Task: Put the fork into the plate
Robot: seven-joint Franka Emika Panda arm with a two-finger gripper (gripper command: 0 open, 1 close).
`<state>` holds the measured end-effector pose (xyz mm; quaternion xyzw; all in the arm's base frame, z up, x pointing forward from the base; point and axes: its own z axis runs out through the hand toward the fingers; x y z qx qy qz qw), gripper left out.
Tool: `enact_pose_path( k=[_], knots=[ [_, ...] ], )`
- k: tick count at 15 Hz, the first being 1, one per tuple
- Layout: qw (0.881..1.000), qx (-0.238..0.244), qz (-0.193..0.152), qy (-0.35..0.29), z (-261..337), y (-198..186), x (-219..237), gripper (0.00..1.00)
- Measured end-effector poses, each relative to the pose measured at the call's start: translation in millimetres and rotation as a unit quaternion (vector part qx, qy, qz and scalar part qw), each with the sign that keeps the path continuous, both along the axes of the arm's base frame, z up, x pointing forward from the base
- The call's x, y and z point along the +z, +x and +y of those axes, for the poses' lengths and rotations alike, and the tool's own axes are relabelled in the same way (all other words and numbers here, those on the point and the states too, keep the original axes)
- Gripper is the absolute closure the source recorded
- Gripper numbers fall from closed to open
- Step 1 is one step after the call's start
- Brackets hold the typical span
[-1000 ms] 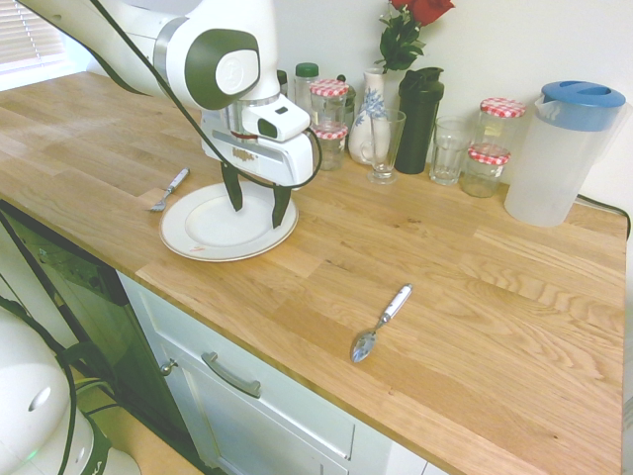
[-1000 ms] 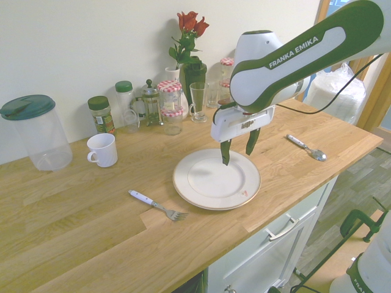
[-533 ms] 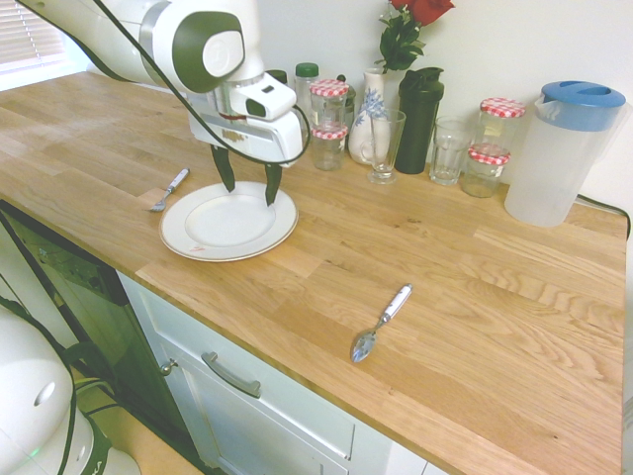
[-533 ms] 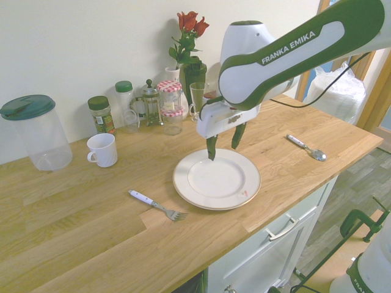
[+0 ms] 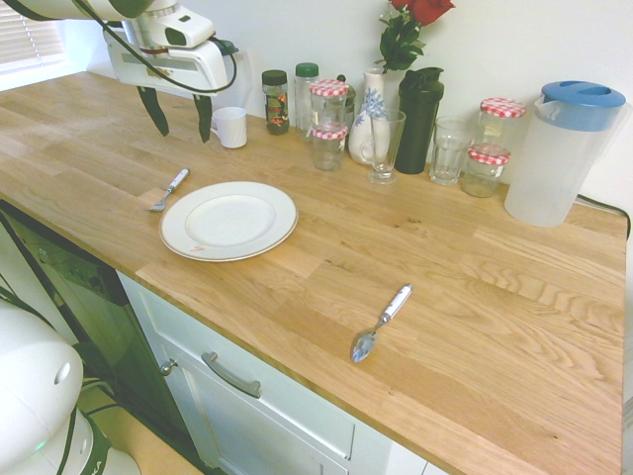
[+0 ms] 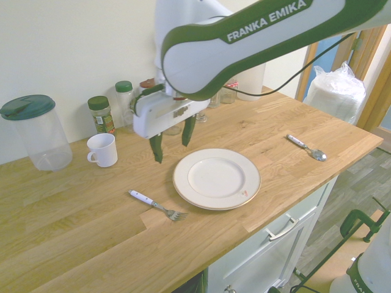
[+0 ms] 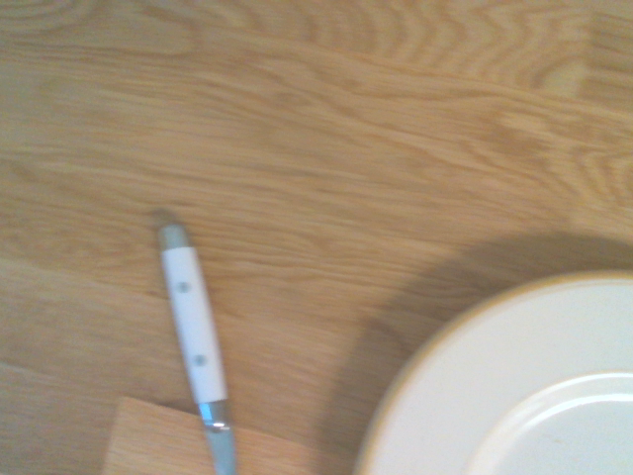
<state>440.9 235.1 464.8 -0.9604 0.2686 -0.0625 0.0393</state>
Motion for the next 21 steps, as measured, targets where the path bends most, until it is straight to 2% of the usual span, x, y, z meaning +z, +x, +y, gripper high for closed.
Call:
enact_pose_path(
  k=[4,17,18,21],
  knots=[
    [0.999,0.017,0.031,-0.017,45.5,20.1,-27.9,0.0],
    [0.995,0.019,0.091,-0.024,64.0,53.7,-101.0,0.0],
    [0.995,0.018,0.093,-0.025,63.4,54.1,-102.6,1.0],
    [0.995,0.02,0.097,-0.027,64.6,53.2,-106.9,1.0]
  ],
)
